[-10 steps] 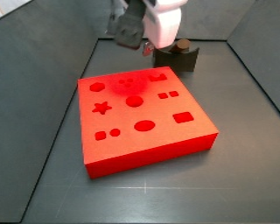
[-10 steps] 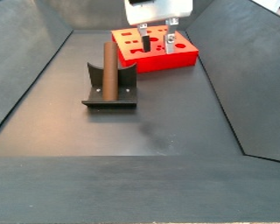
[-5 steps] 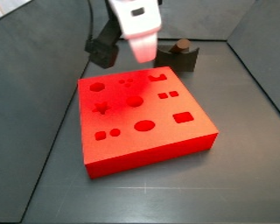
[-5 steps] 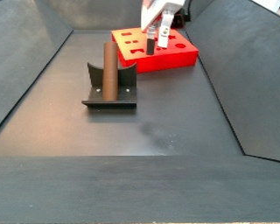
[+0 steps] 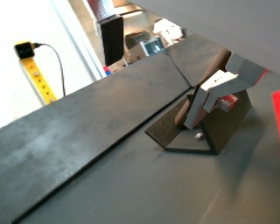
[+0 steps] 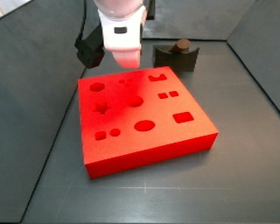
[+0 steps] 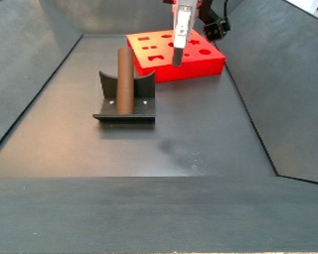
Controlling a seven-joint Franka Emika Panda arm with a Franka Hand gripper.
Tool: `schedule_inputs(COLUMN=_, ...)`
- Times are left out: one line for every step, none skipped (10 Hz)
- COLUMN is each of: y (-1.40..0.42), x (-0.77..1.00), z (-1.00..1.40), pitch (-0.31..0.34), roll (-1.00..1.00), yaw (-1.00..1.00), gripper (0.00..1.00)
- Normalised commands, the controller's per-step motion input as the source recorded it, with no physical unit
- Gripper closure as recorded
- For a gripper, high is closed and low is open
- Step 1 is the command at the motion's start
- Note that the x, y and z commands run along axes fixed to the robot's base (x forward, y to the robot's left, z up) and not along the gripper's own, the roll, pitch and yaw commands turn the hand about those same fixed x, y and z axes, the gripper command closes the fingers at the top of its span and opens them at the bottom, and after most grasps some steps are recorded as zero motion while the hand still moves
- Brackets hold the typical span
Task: Pick up the oval object. Move up. Place the oval object on the fixture. Regrasp the oval object. Move to above the board. Insert the oval object.
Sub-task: Regrasp the oval object.
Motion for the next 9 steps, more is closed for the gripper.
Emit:
schedule_inputs(y=-0.04, x=0.06, z=-0.01, pitch=0.663, roll=0.20, yaw=0.24, gripper=0.00)
schedule_inputs(y=-0.05, x=0.07, z=-0.01, pitch=0.586, roll=0.18, yaw=0.35, gripper=0.00)
schedule_inputs(y=-0.04, x=0.07, z=-0.01, pitch=0.427, roll=0.15, yaw=0.45, gripper=0.00)
schedule_inputs(y=-0.04, x=0.06, z=-0.02, pitch=0.304, roll=0.13, yaw=0.48, gripper=0.00)
schedule_inputs(y=-0.04, x=0.06, z=-0.01, pitch=0.220, roll=0.12, yaw=0.48, gripper=0.00)
schedule_inputs(y=-0.04, x=0.06, z=0.00, pitch=0.081, roll=0.09, yaw=0.44, gripper=0.00)
schedule_inputs(y=-0.04, x=0.05, z=0.00, pitch=-0.042, roll=0.07, yaw=0.38, gripper=0.00)
schedule_inputs(y=-0.04, x=0.04, z=-0.01, pitch=-0.107, roll=0.07, yaw=0.33, gripper=0.00)
schedule_inputs(y=-0.04, x=0.04, z=-0.01, pitch=-0.143, roll=0.07, yaw=0.26, gripper=0.00)
